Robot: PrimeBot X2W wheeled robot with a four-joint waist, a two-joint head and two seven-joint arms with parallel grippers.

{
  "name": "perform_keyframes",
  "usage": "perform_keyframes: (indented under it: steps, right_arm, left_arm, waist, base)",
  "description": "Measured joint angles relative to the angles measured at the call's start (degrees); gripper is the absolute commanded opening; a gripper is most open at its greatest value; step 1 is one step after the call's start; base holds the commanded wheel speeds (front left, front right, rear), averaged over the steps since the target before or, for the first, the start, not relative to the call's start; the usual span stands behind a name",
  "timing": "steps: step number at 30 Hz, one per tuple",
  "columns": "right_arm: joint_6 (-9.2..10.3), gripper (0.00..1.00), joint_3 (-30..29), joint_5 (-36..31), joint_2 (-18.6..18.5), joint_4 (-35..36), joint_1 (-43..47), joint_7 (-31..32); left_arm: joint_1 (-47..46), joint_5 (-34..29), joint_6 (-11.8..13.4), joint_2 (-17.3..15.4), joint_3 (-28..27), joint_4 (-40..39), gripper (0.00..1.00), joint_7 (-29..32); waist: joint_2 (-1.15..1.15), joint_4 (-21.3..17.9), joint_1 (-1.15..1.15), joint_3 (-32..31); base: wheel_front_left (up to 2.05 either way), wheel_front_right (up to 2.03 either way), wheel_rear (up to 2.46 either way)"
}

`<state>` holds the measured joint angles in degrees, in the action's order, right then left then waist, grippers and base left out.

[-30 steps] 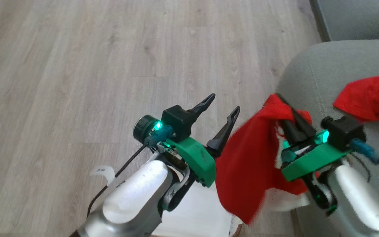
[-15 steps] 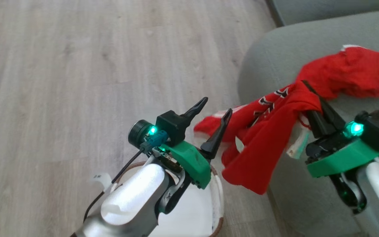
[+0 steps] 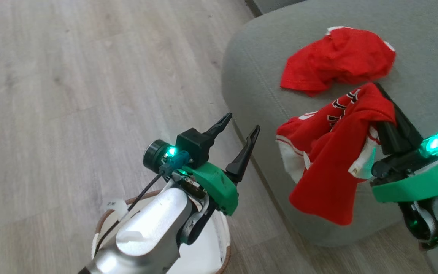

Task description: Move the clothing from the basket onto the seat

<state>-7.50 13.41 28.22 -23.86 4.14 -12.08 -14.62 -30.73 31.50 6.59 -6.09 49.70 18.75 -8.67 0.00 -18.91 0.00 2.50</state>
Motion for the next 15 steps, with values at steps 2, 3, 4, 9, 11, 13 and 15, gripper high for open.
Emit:
perform_keyframes:
  steps: [2, 3, 4, 9, 11, 13, 15]
  right_arm:
    - [0.0, 0.0, -0.56, 0.0, 0.01, 0.52, 0.03, 0.0]
    - [0.0, 0.0, -0.56, 0.0, 0.01, 0.52, 0.03, 0.0]
    - [0.0, 0.0, -0.96, 0.01, 0.08, 0.83, 0.06, 0.0]
    - [0.0, 0.0, -2.42, 0.08, 0.16, 2.12, 1.19, -0.01]
    - [0.0, 0.0, -2.47, 0.09, 0.16, 2.13, 1.83, 0.0]
    - [0.0, 0.0, -2.54, 0.09, 0.15, 2.14, 2.19, 0.0]
    - [0.0, 0.0, -2.85, 0.09, 0.14, 2.42, 2.19, 0.0]
  left_arm:
    - [-0.22, 0.0, -0.01, 0.08, 0.01, 0.33, 1.0, -0.05]
    - [-0.22, 0.0, -0.01, 0.08, 0.01, 0.33, 1.0, -0.05]
    - [-0.42, 0.0, -0.02, 0.15, 0.02, 0.51, 1.0, -0.07]
    - [-1.12, 0.02, -0.12, 0.43, 0.07, 1.42, 1.0, -0.51]
    - [-1.13, 0.02, -0.21, 0.47, 0.12, 1.75, 1.0, -0.57]
    - [-1.14, 0.02, -0.21, 0.52, 0.2, 2.01, 1.0, -0.58]
    - [-1.24, 0.02, -0.22, 0.65, 0.29, 2.13, 1.0, -0.77]
  waist:
    - [0.0, -1.33, 0.0, 0.18]
    - [0.0, -1.33, 0.0, 0.18]
    - [0.0, -1.98, 0.0, 0.27]
    - [0.0, -4.78, 0.0, 0.58]
    - [0.0, -5.77, 0.0, 0.67]
    - [0.0, -6.66, 0.0, 0.75]
    - [0.0, -7.41, 0.0, 0.9]
  base:
    - [0.0, 0.0, 0.0]
    - [0.0, 0.0, 0.0]
    - [0.0, 0.0, 0.0]
    - [0.0, 0.0, 0.0]
    - [0.0, 0.0, 0.0]
    - [0.0, 0.0, 0.0]
    - [0.0, 0.0, 0.0]
